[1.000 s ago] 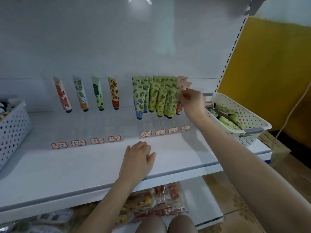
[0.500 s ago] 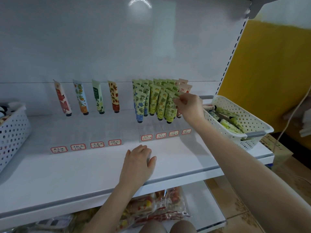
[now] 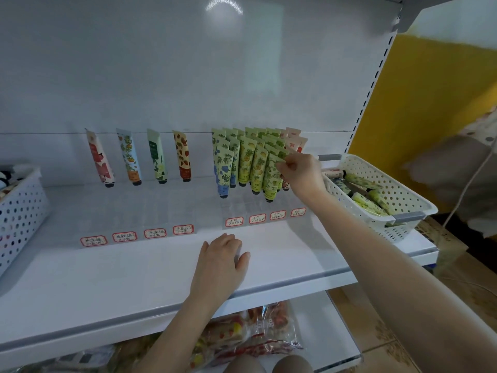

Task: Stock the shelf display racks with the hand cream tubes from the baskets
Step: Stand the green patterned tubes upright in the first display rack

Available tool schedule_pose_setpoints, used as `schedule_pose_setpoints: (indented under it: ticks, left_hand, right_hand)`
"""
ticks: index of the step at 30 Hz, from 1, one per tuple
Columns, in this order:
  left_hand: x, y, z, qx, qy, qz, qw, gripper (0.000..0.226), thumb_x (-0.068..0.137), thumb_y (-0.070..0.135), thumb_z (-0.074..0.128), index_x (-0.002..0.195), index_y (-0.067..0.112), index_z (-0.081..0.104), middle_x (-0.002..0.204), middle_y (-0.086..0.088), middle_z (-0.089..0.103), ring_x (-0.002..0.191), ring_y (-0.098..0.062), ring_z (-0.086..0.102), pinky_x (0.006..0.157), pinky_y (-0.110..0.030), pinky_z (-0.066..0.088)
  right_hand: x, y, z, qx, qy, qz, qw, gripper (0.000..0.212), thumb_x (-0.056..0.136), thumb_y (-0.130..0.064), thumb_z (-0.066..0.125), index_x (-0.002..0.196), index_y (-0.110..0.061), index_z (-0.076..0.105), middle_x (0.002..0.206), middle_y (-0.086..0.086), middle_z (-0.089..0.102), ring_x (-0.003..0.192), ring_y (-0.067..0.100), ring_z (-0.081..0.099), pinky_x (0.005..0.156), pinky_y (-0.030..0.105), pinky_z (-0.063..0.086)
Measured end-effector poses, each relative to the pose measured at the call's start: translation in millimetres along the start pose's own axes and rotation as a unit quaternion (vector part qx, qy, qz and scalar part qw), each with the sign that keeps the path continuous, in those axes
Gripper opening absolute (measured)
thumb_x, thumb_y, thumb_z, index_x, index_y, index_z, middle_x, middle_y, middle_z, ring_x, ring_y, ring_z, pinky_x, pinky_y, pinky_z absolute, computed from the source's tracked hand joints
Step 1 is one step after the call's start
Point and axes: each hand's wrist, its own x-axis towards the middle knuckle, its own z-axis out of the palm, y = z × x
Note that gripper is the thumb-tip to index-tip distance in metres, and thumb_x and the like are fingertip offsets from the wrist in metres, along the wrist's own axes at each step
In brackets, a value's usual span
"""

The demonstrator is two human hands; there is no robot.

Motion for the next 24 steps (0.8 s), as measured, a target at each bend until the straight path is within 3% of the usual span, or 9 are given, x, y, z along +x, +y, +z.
schedule_pose_setpoints:
  ticks: [6,12,24]
  left_hand:
    - [-1.5,0.0,0.0,-0.004,0.006,0.007,1.000,0.035,0.095,0.038,0.040,0.107,0.012,0.061,0.115,0.001,0.059,0.109,-0.016,0.053,0.105,-0.034,0.034]
    - [-1.7,1.7,-1.6,-0.002,0.008,0.004,1.000,0.031,0.096,0.036,0.040,0.110,0.015,0.059,0.118,0.004,0.057,0.112,-0.012,0.050,0.107,-0.032,0.028]
    - [-1.5,3.3,-4.0,-0.006,0.000,0.004,1.000,0.031,0.096,0.036,0.040,0.110,0.015,0.059,0.117,0.005,0.057,0.110,-0.012,0.050,0.107,-0.030,0.029]
  right_hand:
    - [-0.9,-2.9,1.0,-0.013,-0.007,0.004,1.000,0.048,0.090,-0.009,0.054,0.051,-0.015,0.028,0.048,0.000,0.029,0.047,0.014,0.028,0.049,0.027,0.023]
    - [-1.1,-2.4,2.1,-0.019,-0.009,0.019,1.000,0.045,0.091,-0.011,0.052,0.053,-0.015,0.029,0.051,0.005,0.037,0.058,0.022,0.045,0.055,0.028,0.031]
    - [-2.5,-9.7,-7.2,-0.006,-0.016,0.023,1.000,0.041,0.091,-0.014,0.052,0.056,-0.017,0.031,0.050,-0.001,0.034,0.049,0.016,0.037,0.046,0.024,0.028]
